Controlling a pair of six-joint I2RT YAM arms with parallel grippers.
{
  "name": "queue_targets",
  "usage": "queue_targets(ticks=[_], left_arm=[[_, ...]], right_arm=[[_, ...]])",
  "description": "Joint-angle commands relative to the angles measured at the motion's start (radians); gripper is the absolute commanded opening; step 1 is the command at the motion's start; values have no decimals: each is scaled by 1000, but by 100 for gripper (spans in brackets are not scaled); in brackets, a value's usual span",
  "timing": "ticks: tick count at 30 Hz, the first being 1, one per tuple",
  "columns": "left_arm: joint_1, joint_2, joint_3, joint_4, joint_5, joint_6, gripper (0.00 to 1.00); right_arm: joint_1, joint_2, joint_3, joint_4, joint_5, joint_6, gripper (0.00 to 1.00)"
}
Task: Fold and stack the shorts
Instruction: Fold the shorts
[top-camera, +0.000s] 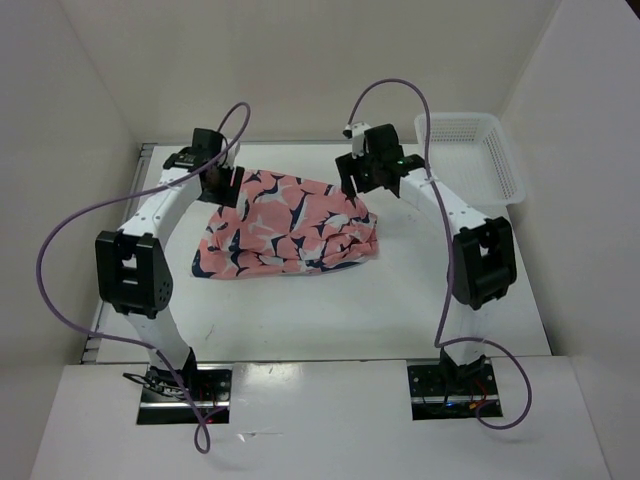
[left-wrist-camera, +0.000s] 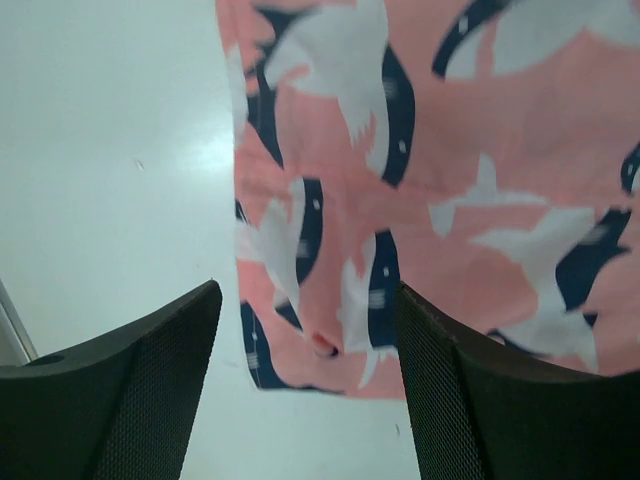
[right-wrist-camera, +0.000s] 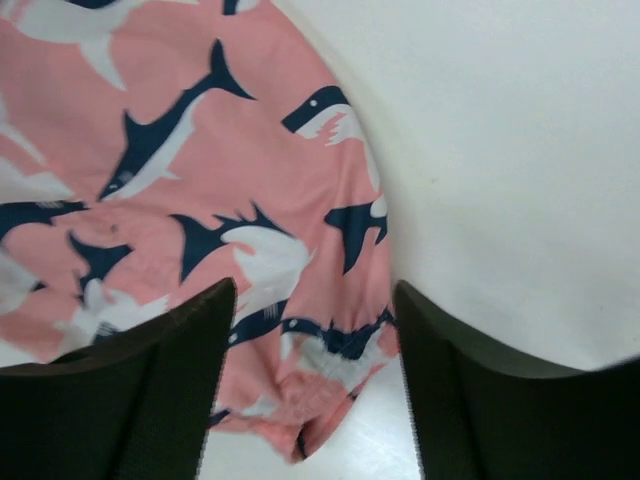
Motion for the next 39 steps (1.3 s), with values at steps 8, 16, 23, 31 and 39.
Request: queue_targets(ticks=[8,16,23,31,39], left_arm=[[16,-28,-252,-23,16,3,76],[16,-6,-288,-23,59,3,72],[16,49,-270,-34,118,3,38],[16,67,-298,-3,81,3,9],[16,55,-252,-14,59,3,0]], right_arm=[[39,-206,-245,-117,-144,1,61],[39,-216,-335,-116,-104,1,85],[39,-162,-354,-79,-104,-40,91],[39,-122,-374,-59,-116,-49,75],[39,-78,-355,54,-7,17,75]])
